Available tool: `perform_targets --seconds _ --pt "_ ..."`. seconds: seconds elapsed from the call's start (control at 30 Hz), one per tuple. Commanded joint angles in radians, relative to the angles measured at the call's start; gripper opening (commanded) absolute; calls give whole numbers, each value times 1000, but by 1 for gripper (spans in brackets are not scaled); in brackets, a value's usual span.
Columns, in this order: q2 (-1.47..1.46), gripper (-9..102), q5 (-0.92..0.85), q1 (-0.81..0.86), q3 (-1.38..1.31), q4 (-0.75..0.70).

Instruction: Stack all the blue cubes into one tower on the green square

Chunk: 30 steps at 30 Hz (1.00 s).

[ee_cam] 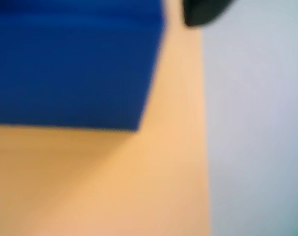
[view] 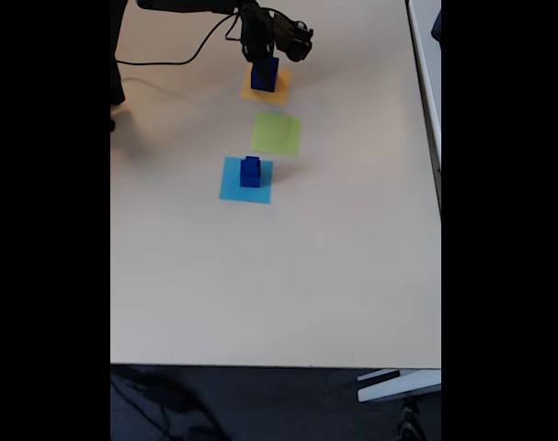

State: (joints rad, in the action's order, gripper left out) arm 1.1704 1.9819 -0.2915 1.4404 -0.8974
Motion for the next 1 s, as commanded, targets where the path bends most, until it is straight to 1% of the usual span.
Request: perform_targets --seconds 0.0,0.13,0.3,0.5,0.77,0.87,0.97 --pt "18 26 -12 -5 -5 15" --pt "20 17 -15 -3 -5 18" --pt "34 12 -28 6 -2 17" --pt "110 11 -72 40 25 -3" --pt "233 11 -259 158 -74 -175" --pt "245 11 -318 199 -121 -213" --pt "244 11 -367 244 -149 -219"
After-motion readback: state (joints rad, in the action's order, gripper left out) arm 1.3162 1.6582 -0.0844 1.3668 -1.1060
